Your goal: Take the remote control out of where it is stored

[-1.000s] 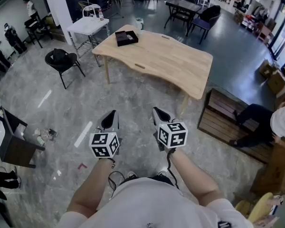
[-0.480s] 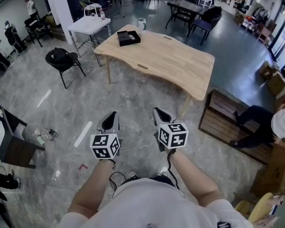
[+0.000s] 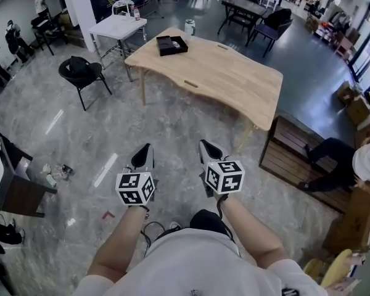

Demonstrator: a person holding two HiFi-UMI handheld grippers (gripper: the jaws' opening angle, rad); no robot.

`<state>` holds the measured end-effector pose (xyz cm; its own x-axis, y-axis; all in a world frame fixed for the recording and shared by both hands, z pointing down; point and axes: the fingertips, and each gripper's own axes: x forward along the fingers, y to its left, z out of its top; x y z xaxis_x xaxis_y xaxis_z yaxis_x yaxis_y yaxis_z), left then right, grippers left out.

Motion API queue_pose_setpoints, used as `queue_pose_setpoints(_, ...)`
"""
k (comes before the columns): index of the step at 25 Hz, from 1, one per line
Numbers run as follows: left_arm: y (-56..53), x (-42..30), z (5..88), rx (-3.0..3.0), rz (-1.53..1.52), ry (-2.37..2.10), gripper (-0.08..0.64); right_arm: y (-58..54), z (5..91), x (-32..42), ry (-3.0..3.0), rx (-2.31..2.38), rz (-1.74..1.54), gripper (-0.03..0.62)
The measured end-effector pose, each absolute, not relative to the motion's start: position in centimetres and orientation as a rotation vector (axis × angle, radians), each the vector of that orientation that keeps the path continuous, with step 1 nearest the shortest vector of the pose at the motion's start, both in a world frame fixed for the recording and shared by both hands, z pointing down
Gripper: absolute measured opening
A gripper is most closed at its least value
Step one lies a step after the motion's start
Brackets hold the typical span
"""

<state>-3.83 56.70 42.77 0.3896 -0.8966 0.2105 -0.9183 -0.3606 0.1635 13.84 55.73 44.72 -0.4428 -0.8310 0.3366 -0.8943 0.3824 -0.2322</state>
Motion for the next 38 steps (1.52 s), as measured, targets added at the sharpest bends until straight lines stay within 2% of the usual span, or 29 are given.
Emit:
queue_pose_setpoints(9, 50.0, -4.9, 44.9, 2.366, 0.140, -1.608, 0.002, 48.3, 46.7, 13.4, -2.455, 1.540, 0.593, 0.028)
queue_pose_setpoints(28, 21.5, 0.1, 43.9, 2.293, 0.156, -1.683, 0.002, 18.2, 46.9, 14.8, -2.531, 1.357, 0.614, 0.028)
queue_pose_setpoints(38, 13.0, -2.2, 44.1, 2.247, 0.144, -1.745, 0.001, 8.6, 47.7, 13.5, -2.533, 1.324, 0.631, 0.028)
